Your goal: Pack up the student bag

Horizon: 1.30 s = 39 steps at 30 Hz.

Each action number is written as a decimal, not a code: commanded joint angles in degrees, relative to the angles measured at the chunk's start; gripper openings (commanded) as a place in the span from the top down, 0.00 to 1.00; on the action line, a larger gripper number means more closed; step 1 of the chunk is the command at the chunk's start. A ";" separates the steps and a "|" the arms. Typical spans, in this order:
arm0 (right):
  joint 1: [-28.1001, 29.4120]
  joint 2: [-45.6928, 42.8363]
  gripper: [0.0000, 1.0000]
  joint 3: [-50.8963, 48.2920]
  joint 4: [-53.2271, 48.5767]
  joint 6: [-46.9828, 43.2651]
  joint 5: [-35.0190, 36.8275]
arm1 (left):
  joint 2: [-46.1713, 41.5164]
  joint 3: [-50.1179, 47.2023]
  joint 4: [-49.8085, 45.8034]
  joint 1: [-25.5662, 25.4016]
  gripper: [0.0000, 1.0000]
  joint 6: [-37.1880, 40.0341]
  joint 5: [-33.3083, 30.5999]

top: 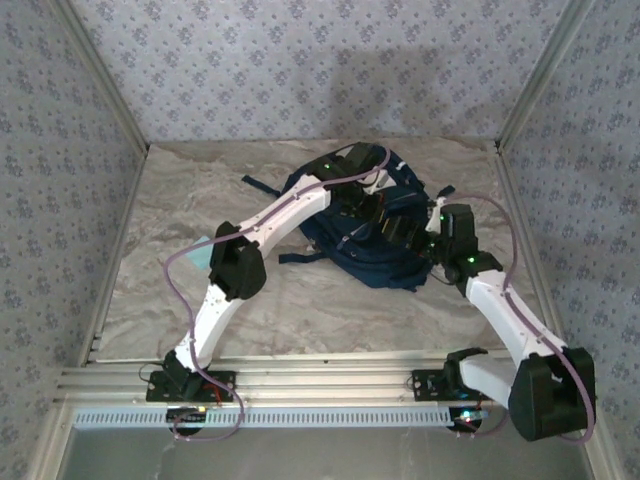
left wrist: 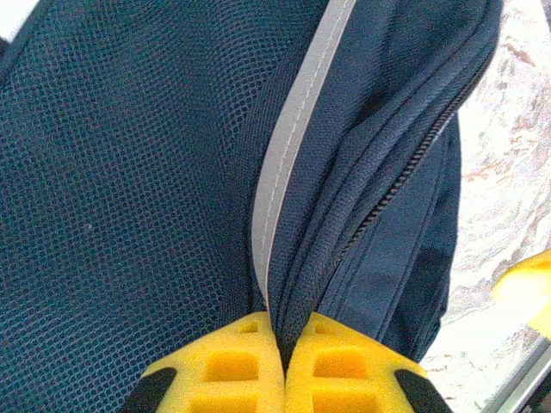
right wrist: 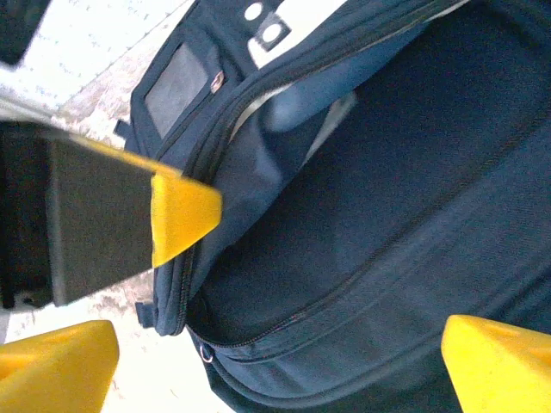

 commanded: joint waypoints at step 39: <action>10.61 13.96 0.01 15.47 -7.24 -6.56 5.81 | -50.13 -79.66 26.63 48.25 0.19 -21.36 -17.80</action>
